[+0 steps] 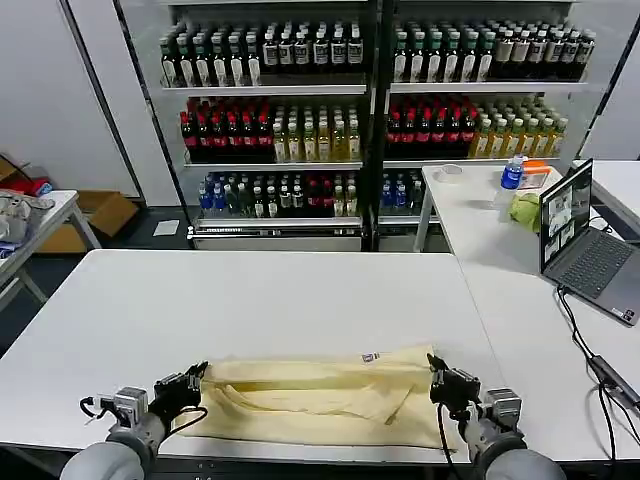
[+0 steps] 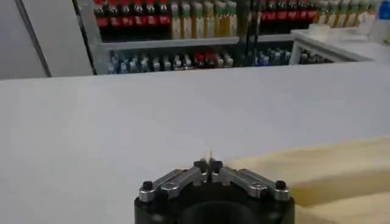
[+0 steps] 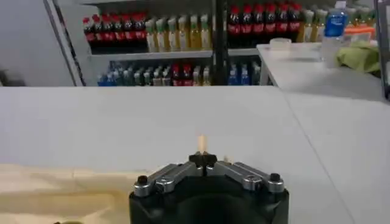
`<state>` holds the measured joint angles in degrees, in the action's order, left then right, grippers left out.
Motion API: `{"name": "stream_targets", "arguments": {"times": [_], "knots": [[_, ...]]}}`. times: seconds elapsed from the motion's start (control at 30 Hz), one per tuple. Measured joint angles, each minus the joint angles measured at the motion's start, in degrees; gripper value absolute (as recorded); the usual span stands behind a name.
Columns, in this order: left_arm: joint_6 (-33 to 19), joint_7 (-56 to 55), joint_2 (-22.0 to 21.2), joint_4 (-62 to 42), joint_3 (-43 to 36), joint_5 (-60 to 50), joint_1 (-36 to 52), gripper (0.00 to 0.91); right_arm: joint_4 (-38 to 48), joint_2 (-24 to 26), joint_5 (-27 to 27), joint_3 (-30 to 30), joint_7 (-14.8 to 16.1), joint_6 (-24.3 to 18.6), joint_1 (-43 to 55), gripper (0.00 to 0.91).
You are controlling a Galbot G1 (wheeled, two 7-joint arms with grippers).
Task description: Fold and organize the clothes.
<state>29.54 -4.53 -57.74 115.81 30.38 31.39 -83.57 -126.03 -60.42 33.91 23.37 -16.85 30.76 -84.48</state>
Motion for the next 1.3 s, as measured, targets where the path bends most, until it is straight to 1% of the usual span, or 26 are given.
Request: {"name": "stream_targets", "arguments": {"times": [0.27, 0.73, 0.77, 0.8, 0.83, 0.87, 0.9, 0.93, 1.3], "knots": [[0.0, 0.4, 0.0, -1.6, -0.2, -0.9, 0.3, 0.01, 0.0, -0.7, -0.4, 0.0, -0.3, 1.1, -1.6, 0.0], [0.1, 0.5, 0.3, -3.1, -0.1, -1.7, 0.4, 0.01, -5.8, -1.7, -0.3, 1.2, -0.7, 2.1, -7.1, 0.0], [0.1, 0.5, 0.3, -3.1, -0.1, -1.7, 0.4, 0.02, -6.2, -1.8, -0.4, 1.3, -0.6, 2.1, -7.5, 0.0], [0.2, 0.5, 0.2, -3.2, -0.1, -1.8, 0.4, 0.141, -6.7, -1.9, -0.5, 1.3, -0.5, 2.1, -8.0, 0.0], [0.2, 0.5, 0.1, -3.3, -0.1, -1.8, 0.4, 0.302, -7.1, -2.0, -0.7, 1.3, -0.5, 2.1, -8.5, 0.0], [0.3, 0.5, 0.1, -3.3, -0.1, -1.9, 0.3, 0.786, -7.3, -2.2, -0.9, 1.2, -0.4, 2.2, -8.9, 0.0], [0.3, 0.5, -0.1, -3.3, -0.1, -2.0, 0.3, 0.907, -7.4, -2.3, -1.2, 1.1, -0.3, 2.2, -9.1, 0.464], [0.4, 0.4, -0.2, -3.3, -0.1, -2.0, 0.3, 0.907, -7.5, -2.4, -1.5, 1.0, -0.2, 2.3, -9.3, 0.907], [0.3, -0.9, -1.4, -1.9, 0.5, -2.8, -1.1, 0.907, -8.6, -3.2, -5.2, 1.5, 0.0, 1.9, -11.2, 0.907]]}}
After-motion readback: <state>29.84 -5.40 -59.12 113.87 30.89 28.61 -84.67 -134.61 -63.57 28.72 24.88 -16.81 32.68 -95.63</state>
